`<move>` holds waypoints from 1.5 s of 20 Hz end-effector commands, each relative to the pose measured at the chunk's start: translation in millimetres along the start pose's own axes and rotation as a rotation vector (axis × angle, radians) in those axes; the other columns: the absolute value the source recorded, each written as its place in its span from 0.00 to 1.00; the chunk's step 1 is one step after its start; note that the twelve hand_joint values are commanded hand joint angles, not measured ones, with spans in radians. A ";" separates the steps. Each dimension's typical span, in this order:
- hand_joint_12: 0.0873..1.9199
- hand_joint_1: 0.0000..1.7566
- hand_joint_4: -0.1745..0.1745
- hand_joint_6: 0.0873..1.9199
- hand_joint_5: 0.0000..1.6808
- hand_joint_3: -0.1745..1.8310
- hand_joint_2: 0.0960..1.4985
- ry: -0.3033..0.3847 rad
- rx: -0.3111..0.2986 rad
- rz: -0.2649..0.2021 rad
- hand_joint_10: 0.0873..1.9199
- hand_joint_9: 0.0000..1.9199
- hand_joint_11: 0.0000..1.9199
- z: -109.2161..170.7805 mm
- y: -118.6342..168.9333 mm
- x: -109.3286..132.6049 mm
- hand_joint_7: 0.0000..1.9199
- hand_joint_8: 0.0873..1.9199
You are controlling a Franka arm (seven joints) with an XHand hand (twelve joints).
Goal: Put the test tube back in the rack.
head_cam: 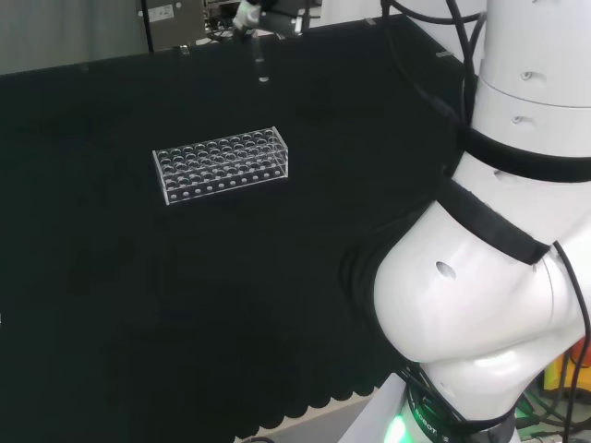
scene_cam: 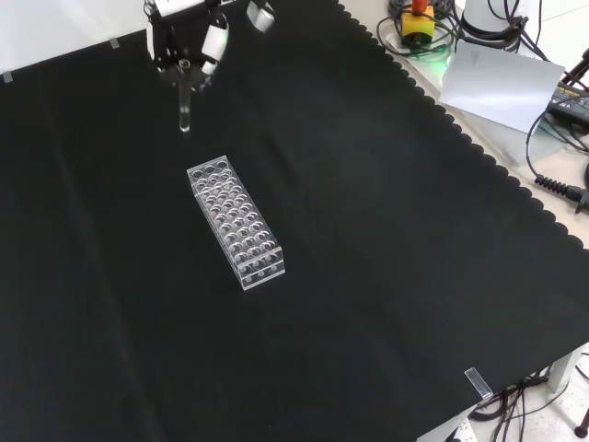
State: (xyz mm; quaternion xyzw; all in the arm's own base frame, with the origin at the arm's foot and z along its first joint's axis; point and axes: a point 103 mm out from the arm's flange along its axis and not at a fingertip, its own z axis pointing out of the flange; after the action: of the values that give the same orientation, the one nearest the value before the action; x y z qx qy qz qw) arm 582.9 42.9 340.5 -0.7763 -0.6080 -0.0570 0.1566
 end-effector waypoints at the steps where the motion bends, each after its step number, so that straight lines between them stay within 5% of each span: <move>1: 0.52 0.81 0.00 0.26 0.74 0.21 0.54 0.068 0.037 -0.066 0.28 0.66 0.57 23.3 -4.8 36.2 0.85 0.29; 26: 0.52 0.81 0.00 0.26 0.74 0.21 0.54 0.125 0.136 -0.071 0.28 0.66 0.57 83.2 6.0 45.6 0.85 0.29; 30: 0.52 0.81 0.00 0.26 0.74 0.20 0.54 0.094 0.131 -0.061 0.28 0.66 0.57 91.8 4.4 71.4 0.85 0.29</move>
State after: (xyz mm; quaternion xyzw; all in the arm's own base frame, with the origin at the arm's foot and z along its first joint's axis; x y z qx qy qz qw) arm 592.4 113.9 275.4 -0.7370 -0.6270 -0.0685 0.2429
